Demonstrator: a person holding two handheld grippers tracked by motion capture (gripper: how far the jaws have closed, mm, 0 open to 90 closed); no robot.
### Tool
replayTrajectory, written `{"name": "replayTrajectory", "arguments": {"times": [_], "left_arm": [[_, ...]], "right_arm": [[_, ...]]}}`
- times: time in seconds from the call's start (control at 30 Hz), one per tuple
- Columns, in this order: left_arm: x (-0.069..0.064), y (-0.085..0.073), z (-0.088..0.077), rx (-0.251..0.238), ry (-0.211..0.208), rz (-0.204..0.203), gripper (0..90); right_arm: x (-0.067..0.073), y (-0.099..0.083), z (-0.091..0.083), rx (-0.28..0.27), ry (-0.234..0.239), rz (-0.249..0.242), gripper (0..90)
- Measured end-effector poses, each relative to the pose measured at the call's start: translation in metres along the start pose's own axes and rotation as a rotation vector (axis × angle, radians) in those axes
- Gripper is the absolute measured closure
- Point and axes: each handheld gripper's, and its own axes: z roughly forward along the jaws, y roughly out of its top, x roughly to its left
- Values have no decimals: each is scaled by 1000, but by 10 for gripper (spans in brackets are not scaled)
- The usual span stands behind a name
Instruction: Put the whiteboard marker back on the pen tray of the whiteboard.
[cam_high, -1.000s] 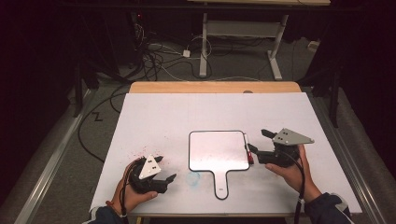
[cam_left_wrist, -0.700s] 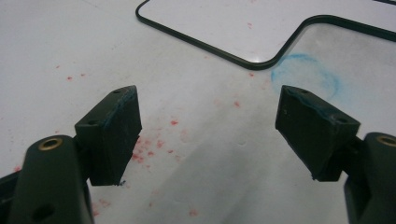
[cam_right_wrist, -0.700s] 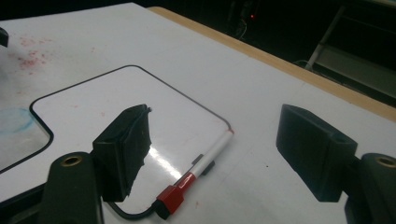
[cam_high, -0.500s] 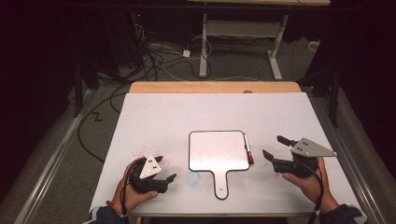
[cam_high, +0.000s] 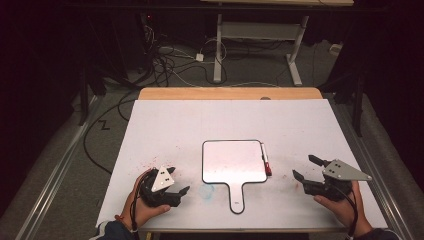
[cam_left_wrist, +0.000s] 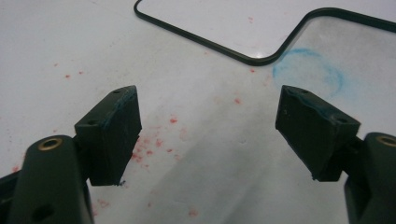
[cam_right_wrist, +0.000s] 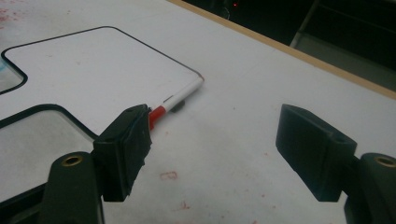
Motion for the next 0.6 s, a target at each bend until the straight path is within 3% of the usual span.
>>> {"name": "replayTrajectory", "arguments": {"times": [0.17, 0.33, 0.6], "left_arm": [[-1, 1, 1, 5, 8, 3, 213], [-1, 1, 1, 5, 6, 1, 213], [-2, 1, 2, 10, 4, 7, 209]], "right_arm": [[-1, -16, -2, 18, -2, -7, 256], [0, -28, 0, 37, 1, 33, 241], [6, -29, 1, 32, -2, 14, 216]]}}
